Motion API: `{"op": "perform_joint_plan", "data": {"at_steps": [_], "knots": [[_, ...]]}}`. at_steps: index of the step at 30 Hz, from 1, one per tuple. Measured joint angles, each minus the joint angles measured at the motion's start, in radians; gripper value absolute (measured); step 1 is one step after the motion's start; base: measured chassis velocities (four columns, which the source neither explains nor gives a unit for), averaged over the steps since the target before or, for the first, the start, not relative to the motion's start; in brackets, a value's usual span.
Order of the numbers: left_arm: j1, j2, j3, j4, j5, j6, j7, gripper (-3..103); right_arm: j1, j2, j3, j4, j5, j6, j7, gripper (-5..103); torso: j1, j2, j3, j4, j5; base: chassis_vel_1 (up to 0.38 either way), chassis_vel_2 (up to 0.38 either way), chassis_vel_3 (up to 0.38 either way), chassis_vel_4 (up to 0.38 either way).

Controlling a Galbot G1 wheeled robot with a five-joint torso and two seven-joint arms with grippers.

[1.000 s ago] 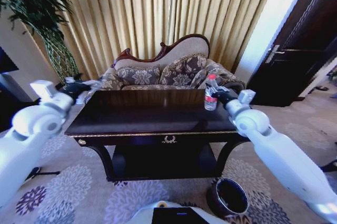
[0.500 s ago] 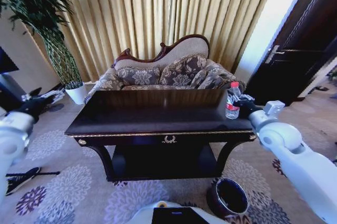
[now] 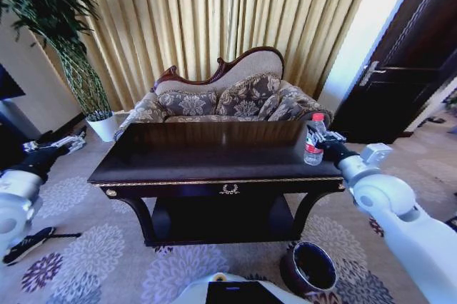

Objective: Move to the front of the table and place the trash on the table into the trash bin.

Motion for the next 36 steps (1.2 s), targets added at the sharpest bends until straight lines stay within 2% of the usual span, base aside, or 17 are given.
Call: {"op": "perform_joint_plan", "data": {"at_steps": [10,36], "knots": [[-0.002,-0.003,0.031,-0.003,0.02,-0.004,0.006,100,-0.009,0.046,0.011,0.039,0.005,0.018,0.029,26,0.0,0.0,0.0,0.0001,-0.0001,0.01,-0.004,-0.003,0.006],[-0.008,-0.003,0.061,0.003,0.056,-0.005,0.014,100,-0.029,0.064,0.023,0.039,0.0,0.018,0.025,26,0.0,0.0,0.0,0.0001,0.0001,0.026,-0.024,-0.025,0.025]]}}
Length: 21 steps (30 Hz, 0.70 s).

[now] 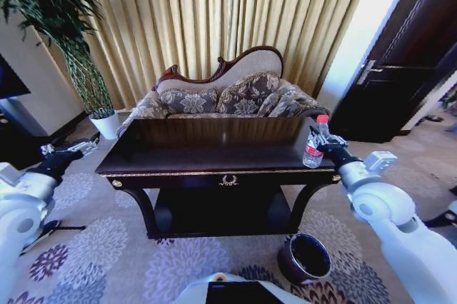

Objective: Move to the front of the table and place the trash on the table into the trash bin.

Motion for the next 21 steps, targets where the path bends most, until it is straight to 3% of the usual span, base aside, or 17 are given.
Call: {"op": "perform_joint_plan", "data": {"at_steps": [21], "knots": [[0.024,0.005,-0.015,-0.01,0.081,0.003,0.034,100,-0.041,0.016,0.016,0.05,-0.011,0.0,-0.001,26,0.0,0.0,0.0,0.0001,-0.0001,0.072,-0.067,-0.078,0.071]]}}
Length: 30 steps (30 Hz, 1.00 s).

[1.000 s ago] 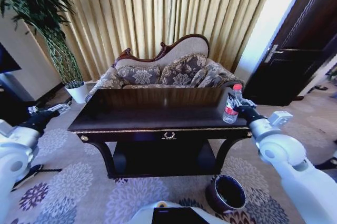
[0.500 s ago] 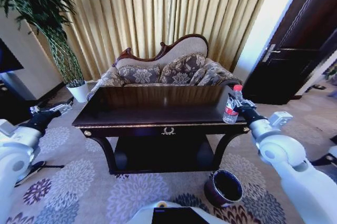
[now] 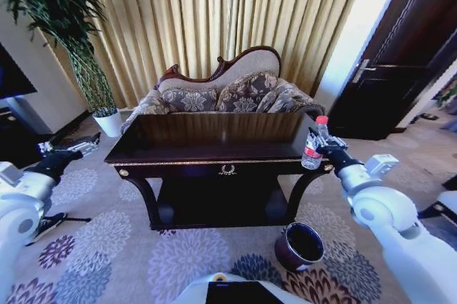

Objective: Move to the front of the table and place the trash on the table into the trash bin.

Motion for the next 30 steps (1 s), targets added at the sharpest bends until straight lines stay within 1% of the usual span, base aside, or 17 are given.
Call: {"op": "perform_joint_plan", "data": {"at_steps": [8,13,16,18,21,23,24,26,28,29,30], "knots": [[0.005,-0.011,0.002,0.001,-0.001,-0.002,0.004,100,-0.005,0.0,-0.001,0.005,-0.002,0.0,0.0,26,0.0,0.0,0.0,-0.0001,-0.0001,0.059,-0.058,-0.061,0.05],[0.004,-0.019,0.01,-0.003,-0.006,-0.004,0.005,100,0.004,0.001,-0.019,-0.007,-0.015,0.01,-0.002,26,0.0,0.0,0.0,-0.0001,0.0001,0.063,-0.071,-0.07,0.05],[0.003,-0.031,0.022,-0.012,-0.006,-0.004,0.006,100,-0.003,0.017,-0.028,-0.033,-0.033,0.014,-0.036,26,0.0,0.0,0.0,0.0,-0.0001,0.016,-0.02,-0.013,0.009],[0.003,-0.034,0.025,-0.014,-0.006,-0.004,0.006,100,-0.009,0.022,-0.028,-0.04,-0.038,0.013,-0.043,26,0.0,0.0,0.0,0.0,-0.0001,0.0,0.0,0.0,0.0],[0.0,-0.056,0.042,-0.03,-0.004,-0.004,0.006,100,-0.061,0.069,-0.027,-0.101,-0.08,0.01,-0.066,26,0.0,0.0,0.0,0.0,0.0,0.0,0.0,0.0,0.0],[-0.001,-0.06,0.045,-0.032,-0.003,-0.003,0.005,100,-0.071,0.078,-0.027,-0.112,-0.097,0.011,-0.073,26,0.0,0.0,0.0,-0.0002,0.0001,0.0,0.0,0.0,0.0],[-0.004,-0.07,0.052,-0.038,0.0,-0.002,0.005,100,-0.094,0.103,-0.03,-0.141,-0.143,0.014,-0.094,26,0.0,0.0,0.0,-0.0004,0.0001,0.0,0.0,0.0,0.0],[-0.011,-0.079,0.058,-0.042,0.002,-0.002,0.005,100,-0.11,0.132,-0.057,-0.178,-0.186,0.015,-0.11,26,0.0,0.0,0.0,-0.0007,0.0001,0.0,0.0,0.0,0.0],[-0.014,-0.082,0.059,-0.043,0.003,-0.001,0.005,100,-0.11,0.141,-0.069,-0.192,-0.197,0.015,-0.113,26,0.0,0.0,0.0,-0.0006,0.0002,0.0,0.0,0.0,0.0],[-0.017,-0.088,0.059,-0.045,0.002,-0.001,0.004,100,-0.105,0.156,-0.093,-0.225,-0.218,0.016,-0.114,26,0.0,0.0,0.0,-0.0004,0.0,0.0,0.0,0.0,0.0],[-0.018,-0.097,0.057,-0.051,0.001,0.0,0.004,100,-0.086,0.177,-0.135,-0.292,-0.248,0.021,-0.118,26,0.0,0.0,0.0,-0.0002,-0.0001,0.0,0.0,0.0,0.0]]}}
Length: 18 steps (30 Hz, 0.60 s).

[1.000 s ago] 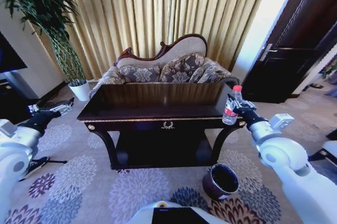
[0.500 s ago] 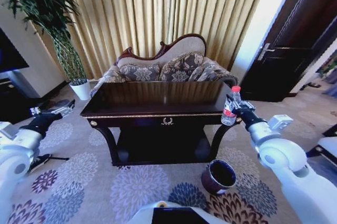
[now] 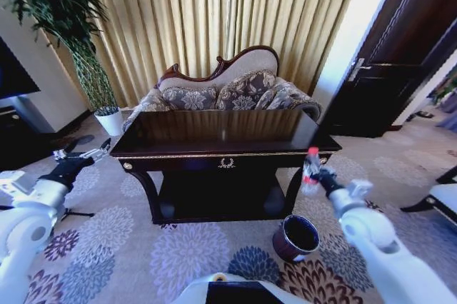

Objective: Move to the front of the table and place the trash on the table into the trash bin.

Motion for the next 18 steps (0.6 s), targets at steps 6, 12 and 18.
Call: {"op": "perform_joint_plan", "data": {"at_steps": [6,12,18], "knots": [[0.027,-0.035,-0.022,-0.027,-0.001,-0.002,0.001,100,0.115,0.059,-0.148,-0.293,-0.076,0.059,-0.014,26,0.0,0.0,0.0,0.0003,0.0003,0.0,0.0,0.0,0.0],[0.05,-0.041,-0.048,-0.037,-0.001,-0.011,0.006,100,0.226,0.092,-0.198,-0.548,-0.107,0.115,-0.023,26,0.0,0.0,0.0,0.0002,0.0001,0.0,0.0,0.0,0.0],[0.068,-0.028,-0.076,-0.047,-0.004,-0.021,0.012,100,0.313,0.087,-0.201,-0.774,-0.124,0.182,-0.035,26,0.0,0.0,0.0,0.0001,0.0003,0.0,0.0,0.0,0.0]]}}
